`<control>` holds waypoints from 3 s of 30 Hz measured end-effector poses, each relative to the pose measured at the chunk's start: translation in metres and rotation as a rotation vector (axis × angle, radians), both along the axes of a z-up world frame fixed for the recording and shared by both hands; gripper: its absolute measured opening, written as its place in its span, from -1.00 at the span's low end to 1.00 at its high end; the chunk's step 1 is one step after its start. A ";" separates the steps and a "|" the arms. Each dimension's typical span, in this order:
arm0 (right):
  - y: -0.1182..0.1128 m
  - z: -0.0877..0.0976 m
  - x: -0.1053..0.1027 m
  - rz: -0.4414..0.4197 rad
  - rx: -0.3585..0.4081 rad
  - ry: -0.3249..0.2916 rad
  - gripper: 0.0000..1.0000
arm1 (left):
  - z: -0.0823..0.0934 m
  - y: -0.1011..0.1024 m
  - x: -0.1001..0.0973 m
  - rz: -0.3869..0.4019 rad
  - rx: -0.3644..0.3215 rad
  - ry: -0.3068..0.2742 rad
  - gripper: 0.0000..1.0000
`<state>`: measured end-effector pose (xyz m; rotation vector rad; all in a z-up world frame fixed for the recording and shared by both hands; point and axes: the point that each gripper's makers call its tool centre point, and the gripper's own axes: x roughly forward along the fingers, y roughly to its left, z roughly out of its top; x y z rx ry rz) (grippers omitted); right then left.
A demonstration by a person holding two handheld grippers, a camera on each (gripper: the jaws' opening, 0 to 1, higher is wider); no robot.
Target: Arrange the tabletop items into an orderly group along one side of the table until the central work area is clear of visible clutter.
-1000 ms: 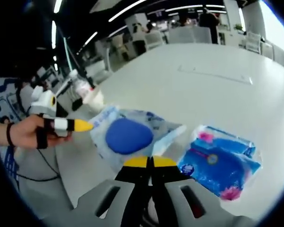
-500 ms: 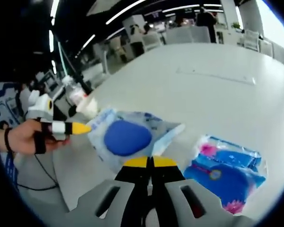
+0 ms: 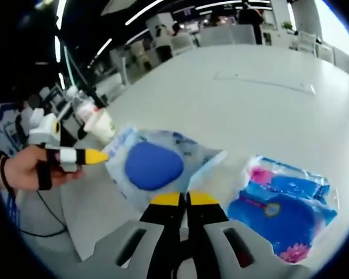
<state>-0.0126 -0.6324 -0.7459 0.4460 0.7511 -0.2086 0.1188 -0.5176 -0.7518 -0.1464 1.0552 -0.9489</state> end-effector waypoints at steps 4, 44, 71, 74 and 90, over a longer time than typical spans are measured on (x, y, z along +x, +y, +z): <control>-0.002 0.001 -0.004 -0.010 0.008 -0.011 -0.95 | -0.002 0.004 0.001 0.051 -0.019 0.060 -0.91; -0.019 0.005 -0.115 -0.091 -0.152 0.058 -0.72 | 0.017 0.113 -0.018 -0.208 0.038 -0.111 -0.60; -0.014 -0.012 -0.127 -0.154 -0.074 0.085 -0.66 | 0.055 0.144 -0.032 -0.253 0.018 -0.222 -0.54; -0.013 -0.013 -0.125 -0.145 -0.078 0.091 -0.67 | 0.059 0.144 -0.034 -0.253 0.012 -0.218 -0.49; -0.008 -0.020 -0.121 -0.131 -0.078 0.116 -0.86 | 0.077 0.142 -0.046 -0.260 -0.023 -0.235 -0.46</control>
